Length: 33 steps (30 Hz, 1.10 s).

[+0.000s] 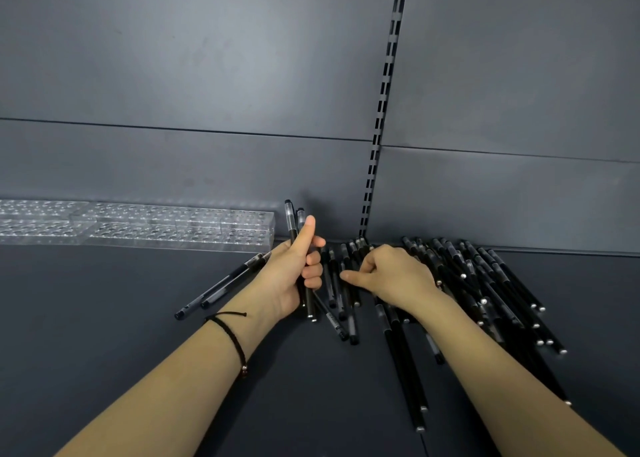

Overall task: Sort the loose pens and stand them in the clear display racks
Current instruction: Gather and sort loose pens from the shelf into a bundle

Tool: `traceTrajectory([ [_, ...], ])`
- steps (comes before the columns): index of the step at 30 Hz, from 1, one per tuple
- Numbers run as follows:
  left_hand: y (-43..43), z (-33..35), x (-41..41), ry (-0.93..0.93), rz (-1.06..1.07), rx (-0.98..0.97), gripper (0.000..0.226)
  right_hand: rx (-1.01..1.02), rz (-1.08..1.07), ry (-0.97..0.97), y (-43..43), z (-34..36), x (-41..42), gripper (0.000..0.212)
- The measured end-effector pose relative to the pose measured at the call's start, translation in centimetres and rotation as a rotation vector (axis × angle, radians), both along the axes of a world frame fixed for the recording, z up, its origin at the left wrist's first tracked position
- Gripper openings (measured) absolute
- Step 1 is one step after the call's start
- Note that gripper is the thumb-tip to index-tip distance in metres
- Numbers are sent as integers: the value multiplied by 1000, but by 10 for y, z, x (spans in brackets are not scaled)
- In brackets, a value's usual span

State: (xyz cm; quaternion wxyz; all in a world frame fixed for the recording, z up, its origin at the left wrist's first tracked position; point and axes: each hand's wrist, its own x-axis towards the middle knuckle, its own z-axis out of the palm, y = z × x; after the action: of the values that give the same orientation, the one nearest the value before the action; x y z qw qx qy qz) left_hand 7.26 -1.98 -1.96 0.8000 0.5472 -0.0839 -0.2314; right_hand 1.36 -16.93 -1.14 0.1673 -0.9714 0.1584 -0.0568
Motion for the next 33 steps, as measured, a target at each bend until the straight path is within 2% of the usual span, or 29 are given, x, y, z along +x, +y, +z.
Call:
traceTrajectory([
  [5,-1,0,4,107,10,-95,22,125,-3,50,-5,2,3,27],
  [11,0,-3,6,131,30,-164,14,283,43,91,-9,6,-1,24],
  [17,-1,-3,6,147,67,-156,15,135,2,112,5,6,-1,35],
  [24,2,0,11,161,134,-216,18,344,38,61,8,-2,4,24],
  [33,5,1,12,215,140,-235,20,276,7,31,-6,9,-5,18],
])
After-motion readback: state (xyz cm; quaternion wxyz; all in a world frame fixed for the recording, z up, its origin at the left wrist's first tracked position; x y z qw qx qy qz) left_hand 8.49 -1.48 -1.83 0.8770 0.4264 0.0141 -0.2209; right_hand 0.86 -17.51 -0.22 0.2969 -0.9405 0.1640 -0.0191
